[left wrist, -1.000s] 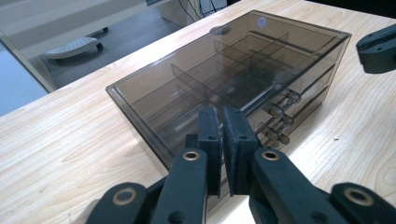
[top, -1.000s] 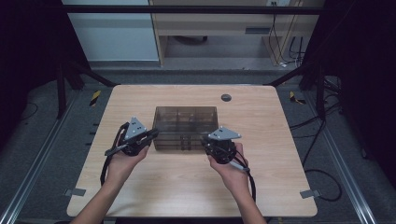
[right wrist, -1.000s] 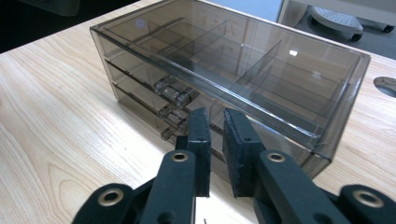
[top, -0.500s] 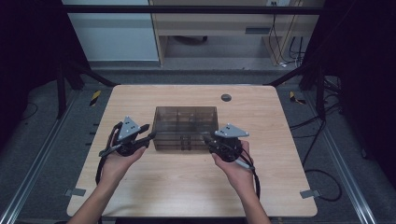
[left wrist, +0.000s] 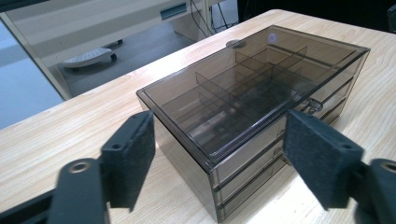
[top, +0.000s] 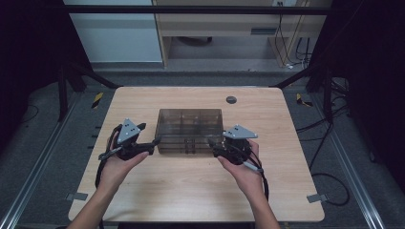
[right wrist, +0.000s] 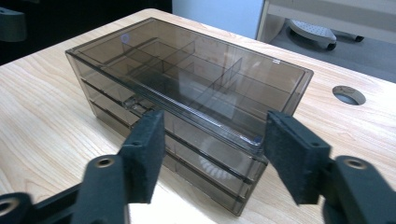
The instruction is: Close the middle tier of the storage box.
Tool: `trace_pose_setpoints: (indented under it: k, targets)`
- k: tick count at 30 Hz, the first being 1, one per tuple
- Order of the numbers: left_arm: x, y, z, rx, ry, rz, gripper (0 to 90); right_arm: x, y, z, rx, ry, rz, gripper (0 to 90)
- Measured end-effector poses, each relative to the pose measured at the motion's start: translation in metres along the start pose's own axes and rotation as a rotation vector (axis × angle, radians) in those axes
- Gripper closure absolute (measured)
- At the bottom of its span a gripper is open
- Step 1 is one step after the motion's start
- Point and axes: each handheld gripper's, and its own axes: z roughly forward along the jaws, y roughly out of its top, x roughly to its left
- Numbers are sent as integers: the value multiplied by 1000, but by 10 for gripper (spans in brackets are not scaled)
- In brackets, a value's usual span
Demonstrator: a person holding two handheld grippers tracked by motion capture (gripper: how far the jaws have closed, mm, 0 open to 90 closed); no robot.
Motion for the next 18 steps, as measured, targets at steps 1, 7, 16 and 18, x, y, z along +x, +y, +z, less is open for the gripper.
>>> trace_pose_setpoints:
  k: [1,7,16,18]
  targets:
    - [0,0,0,-1,-5,0,213,0,0,0,1,-7,2,341]
    - [2,-5,-1,-8,-6,-1,137,-4,-1,2,22,-23,1,213]
    - [11,-14,-8,-2,17,-24,79,-11,-3,1,17,-50,7,105]
    - [14,-17,-10,-1,29,-27,74,-13,-3,0,18,-54,8,94]
